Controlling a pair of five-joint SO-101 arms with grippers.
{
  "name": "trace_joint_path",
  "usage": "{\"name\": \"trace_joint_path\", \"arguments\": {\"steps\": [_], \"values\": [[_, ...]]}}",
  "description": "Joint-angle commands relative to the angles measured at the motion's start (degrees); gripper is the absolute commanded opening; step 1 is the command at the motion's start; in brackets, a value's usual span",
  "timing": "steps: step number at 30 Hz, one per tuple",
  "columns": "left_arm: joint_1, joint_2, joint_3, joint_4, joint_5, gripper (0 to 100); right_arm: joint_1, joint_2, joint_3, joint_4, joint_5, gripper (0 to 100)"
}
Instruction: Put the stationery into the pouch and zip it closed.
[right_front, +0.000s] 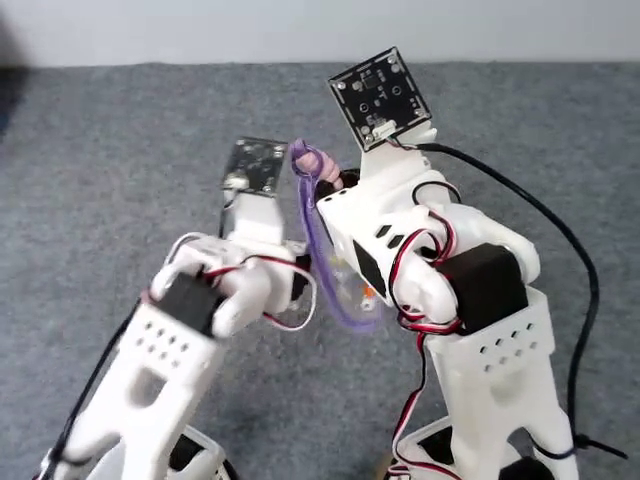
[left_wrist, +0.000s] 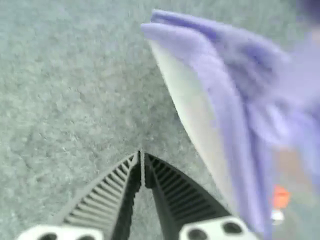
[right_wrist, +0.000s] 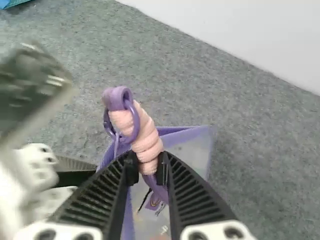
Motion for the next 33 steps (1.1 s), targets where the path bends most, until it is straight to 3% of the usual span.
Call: {"name": "trace_joint_path", "arguments": {"steps": [1, 9, 25, 33], "values": [[-0.3, -7.6, -2.6, 3.0, -1.1, 1, 1.9, -3.5, -2.2, 0.0, -0.7, 0.7], [-0.4, -15.1, -2.6, 5.7, -1.2, 1, 1.9, -5.7, -2.5, 4.1, -0.3, 0.7], [-0.8, -15.2, -0.4, 5.4, -1.1, 1, 1.5, -12.5, -2.5, 16.7, 2.2, 0.7], [-11.5, -15.6, -1.0, 5.5, -1.2, 1, 6.3, -12.5, -2.5, 11.3, 2.2, 0.7]]}}
